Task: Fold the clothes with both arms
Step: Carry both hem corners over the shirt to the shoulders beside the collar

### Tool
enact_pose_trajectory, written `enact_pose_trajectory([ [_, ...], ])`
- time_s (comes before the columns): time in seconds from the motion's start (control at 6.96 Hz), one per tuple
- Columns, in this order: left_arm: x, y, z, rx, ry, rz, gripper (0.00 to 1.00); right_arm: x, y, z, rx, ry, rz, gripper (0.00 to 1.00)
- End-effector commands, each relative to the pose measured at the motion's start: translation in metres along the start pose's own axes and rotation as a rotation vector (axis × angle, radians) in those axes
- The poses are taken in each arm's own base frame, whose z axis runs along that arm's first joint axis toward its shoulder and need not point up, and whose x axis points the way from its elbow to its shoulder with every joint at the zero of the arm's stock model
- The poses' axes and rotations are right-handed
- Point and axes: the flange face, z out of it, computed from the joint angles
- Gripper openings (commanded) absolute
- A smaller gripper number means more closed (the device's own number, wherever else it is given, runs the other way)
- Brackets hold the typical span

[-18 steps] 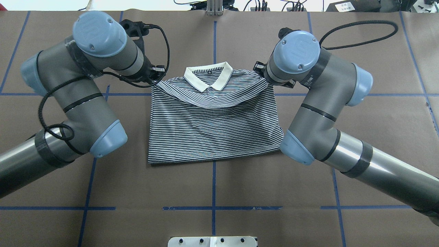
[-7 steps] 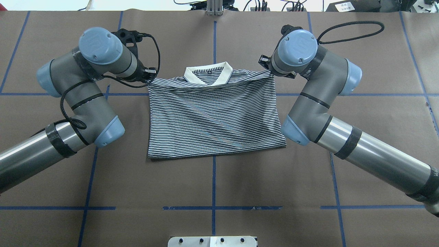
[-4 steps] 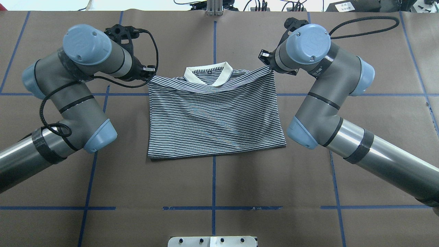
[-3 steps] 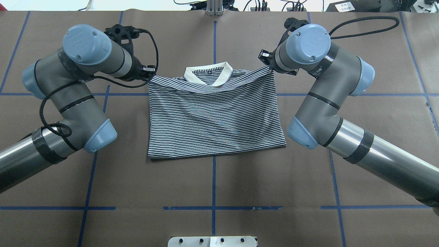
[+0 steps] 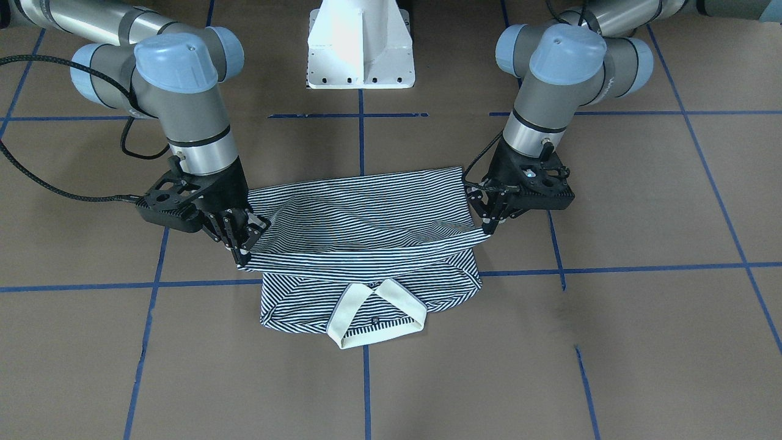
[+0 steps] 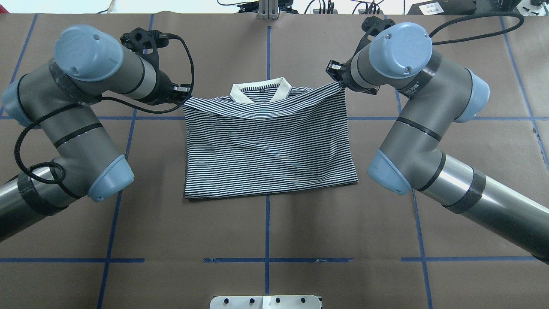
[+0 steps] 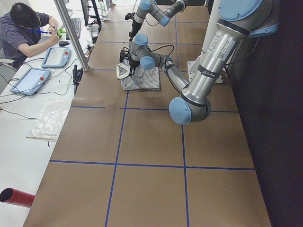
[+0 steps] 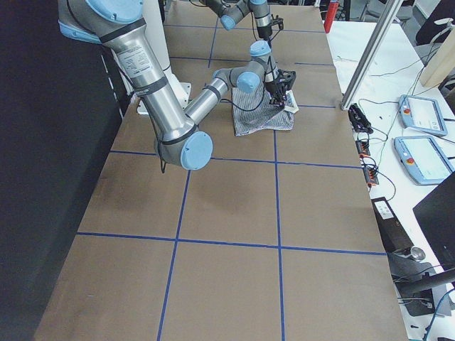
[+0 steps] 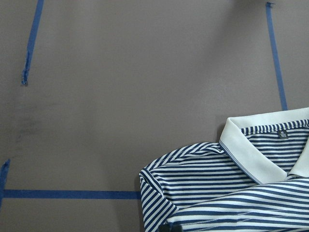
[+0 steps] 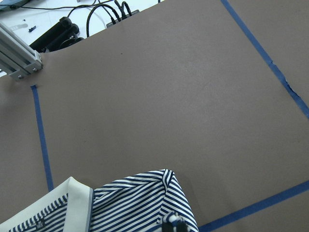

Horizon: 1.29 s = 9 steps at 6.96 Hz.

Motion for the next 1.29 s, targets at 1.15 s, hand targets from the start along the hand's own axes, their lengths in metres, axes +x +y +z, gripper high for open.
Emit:
enact_pose_trajectory([
  [1.15,-0.014,0.020,0.081,-0.081,-0.081,0.027,0.00,0.018,0.018,0.111,-0.005,0.077,-0.025,0.00],
])
